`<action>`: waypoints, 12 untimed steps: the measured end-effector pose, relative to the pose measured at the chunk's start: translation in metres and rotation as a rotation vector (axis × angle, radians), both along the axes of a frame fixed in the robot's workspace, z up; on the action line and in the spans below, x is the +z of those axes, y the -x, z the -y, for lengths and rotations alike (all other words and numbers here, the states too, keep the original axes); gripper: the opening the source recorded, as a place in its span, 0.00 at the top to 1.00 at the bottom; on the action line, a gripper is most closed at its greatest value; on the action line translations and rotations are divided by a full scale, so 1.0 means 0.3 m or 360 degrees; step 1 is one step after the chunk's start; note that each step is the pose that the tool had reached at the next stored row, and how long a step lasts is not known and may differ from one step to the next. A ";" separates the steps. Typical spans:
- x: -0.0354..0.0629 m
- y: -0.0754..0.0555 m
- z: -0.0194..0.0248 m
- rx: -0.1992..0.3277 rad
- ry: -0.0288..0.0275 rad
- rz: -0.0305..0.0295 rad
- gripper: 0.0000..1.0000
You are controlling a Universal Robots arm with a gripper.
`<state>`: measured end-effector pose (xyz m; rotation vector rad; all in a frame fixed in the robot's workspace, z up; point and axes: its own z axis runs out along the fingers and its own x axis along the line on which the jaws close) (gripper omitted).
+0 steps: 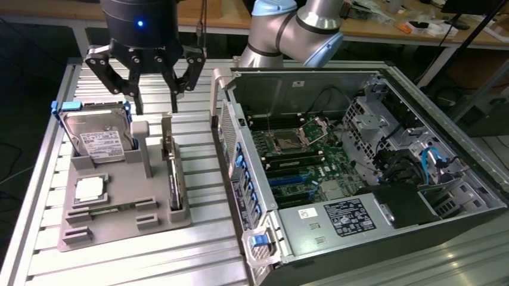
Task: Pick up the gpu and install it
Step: 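Pick up the gpu and move the gpu toward the slot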
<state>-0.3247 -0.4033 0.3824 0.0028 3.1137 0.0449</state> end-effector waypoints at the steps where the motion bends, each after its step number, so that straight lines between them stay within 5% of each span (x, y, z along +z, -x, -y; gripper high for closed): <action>1: -0.005 0.000 0.004 0.0000 0.00008 0.00001 0.46; 12: -0.051 -0.001 0.046 0.0002 0.00173 0.00002 0.46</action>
